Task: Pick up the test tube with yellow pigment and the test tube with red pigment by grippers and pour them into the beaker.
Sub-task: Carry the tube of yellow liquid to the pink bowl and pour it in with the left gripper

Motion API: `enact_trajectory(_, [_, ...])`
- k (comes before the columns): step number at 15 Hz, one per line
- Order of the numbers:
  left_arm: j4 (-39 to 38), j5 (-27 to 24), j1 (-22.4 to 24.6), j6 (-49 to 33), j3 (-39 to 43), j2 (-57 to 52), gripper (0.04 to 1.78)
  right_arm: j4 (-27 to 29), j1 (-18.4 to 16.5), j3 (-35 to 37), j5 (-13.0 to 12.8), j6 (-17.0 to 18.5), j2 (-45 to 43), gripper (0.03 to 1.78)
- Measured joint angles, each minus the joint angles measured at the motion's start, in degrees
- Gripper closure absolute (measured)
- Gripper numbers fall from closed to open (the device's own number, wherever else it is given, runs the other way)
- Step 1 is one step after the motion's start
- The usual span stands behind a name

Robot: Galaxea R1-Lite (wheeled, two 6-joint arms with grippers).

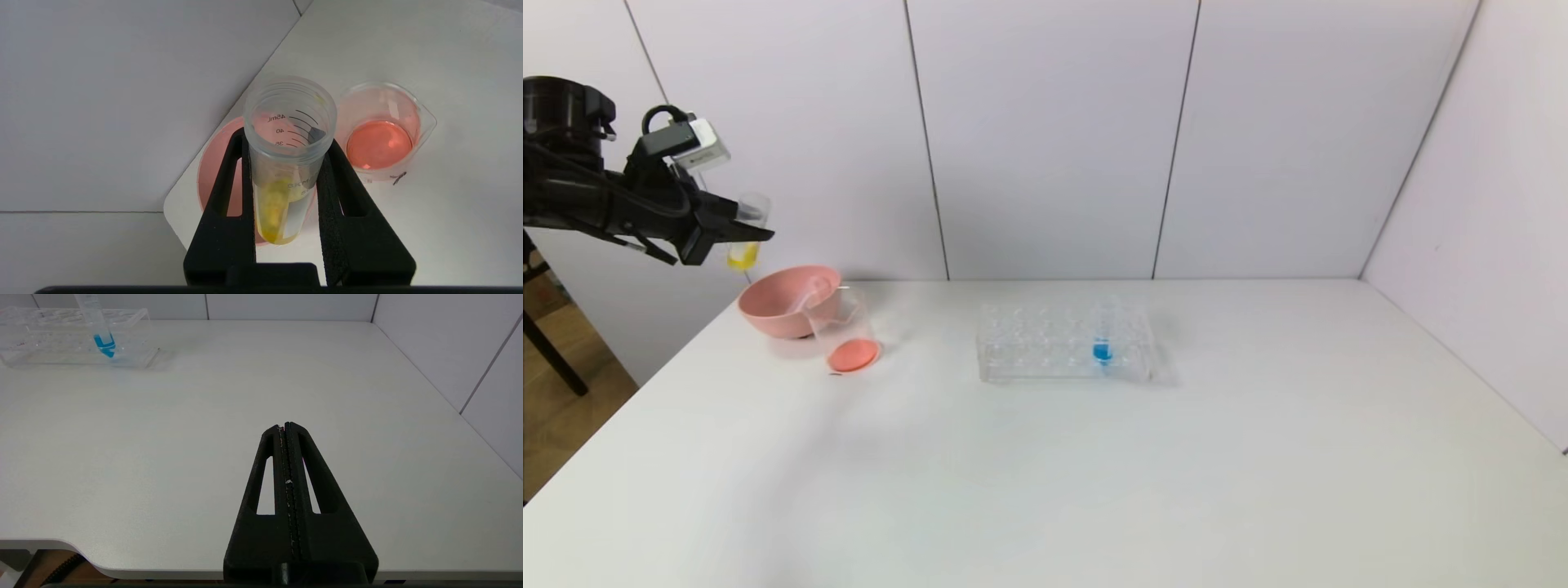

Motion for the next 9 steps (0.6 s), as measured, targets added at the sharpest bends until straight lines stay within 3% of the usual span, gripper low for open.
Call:
enact_trajectory(2, [5.55,0.00,0.06,4.96,-2.83,0.54,1.37,0.00,0.00,0.00,0.02,0.00,0.00,1.70])
enact_trajectory(9, [12.35,-0.05,0.37,16.43,-5.64,0.65,1.37,0.00,0.00,0.00,0.02,0.00,0.00,1.70])
